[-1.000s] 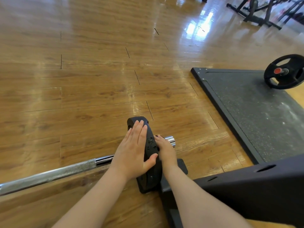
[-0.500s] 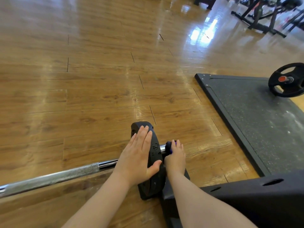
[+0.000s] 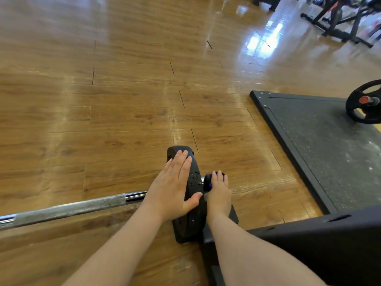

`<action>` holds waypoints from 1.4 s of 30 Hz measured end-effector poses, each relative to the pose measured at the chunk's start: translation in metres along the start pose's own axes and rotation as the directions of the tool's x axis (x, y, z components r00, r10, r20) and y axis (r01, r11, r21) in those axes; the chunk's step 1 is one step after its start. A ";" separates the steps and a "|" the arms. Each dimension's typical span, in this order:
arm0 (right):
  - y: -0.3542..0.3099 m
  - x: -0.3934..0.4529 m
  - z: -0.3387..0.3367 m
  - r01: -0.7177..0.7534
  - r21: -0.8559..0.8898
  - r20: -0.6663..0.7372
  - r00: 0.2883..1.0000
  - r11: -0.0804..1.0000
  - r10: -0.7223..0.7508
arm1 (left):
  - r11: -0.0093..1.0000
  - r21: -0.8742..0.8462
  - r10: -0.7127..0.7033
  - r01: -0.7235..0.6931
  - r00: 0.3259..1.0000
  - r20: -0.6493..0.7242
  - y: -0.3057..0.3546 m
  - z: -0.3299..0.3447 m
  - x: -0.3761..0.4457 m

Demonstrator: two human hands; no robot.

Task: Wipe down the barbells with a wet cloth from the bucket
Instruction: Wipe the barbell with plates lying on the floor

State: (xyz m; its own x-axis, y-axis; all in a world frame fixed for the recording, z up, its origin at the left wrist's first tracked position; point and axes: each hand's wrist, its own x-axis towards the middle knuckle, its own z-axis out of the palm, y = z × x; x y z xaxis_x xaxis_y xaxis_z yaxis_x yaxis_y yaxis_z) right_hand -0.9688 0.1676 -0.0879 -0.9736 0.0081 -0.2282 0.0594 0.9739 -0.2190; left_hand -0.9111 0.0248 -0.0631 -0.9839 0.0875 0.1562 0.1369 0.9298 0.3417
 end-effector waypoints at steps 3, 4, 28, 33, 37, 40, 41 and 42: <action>0.006 0.005 0.009 -0.304 0.381 -0.002 0.944 0.873 0.330 | 1.000 0.011 0.005 -0.005 1.000 -0.003 0.000 0.001 0.000; 0.005 0.002 0.011 -0.338 0.462 0.022 0.928 0.820 0.371 | 1.000 0.001 0.003 -0.003 1.000 -0.010 0.000 0.001 0.000; -0.008 -0.007 -0.016 0.171 -0.062 -0.003 0.985 0.983 -0.172 | 0.994 0.027 -0.105 0.102 0.984 0.142 0.011 -0.020 -0.005; -0.017 -0.010 -0.035 -0.027 0.381 -0.088 0.994 0.924 0.065 | 0.987 0.163 -0.047 0.011 0.975 0.218 -0.008 -0.040 -0.035; -0.043 -0.022 -0.076 0.063 0.650 -0.351 0.909 0.757 0.225 | 0.946 0.317 -0.130 0.068 0.975 0.179 -0.081 -0.073 -0.104; -0.087 -0.056 -0.097 0.421 0.371 -0.478 0.851 0.827 -0.218 | 0.901 0.367 -0.275 0.230 0.958 0.076 -0.141 -0.101 -0.163; -0.105 -0.070 -0.092 0.535 0.281 -0.462 0.803 0.797 -0.376 | 0.878 0.382 -0.340 0.287 0.937 0.078 -0.160 -0.110 -0.182; -0.124 -0.085 -0.083 0.641 0.194 -0.409 0.741 0.742 -0.533 | 0.850 0.403 -0.402 0.340 0.913 0.078 -0.177 -0.119 -0.201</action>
State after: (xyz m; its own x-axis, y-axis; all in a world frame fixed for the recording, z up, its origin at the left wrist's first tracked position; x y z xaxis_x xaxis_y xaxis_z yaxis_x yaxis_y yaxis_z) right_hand -0.9119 0.0648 0.0376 -0.8429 -0.4207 0.3353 -0.5375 0.6843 -0.4928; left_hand -0.7240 -0.1996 -0.0442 -0.9617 -0.2658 -0.0667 -0.2644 0.9640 -0.0300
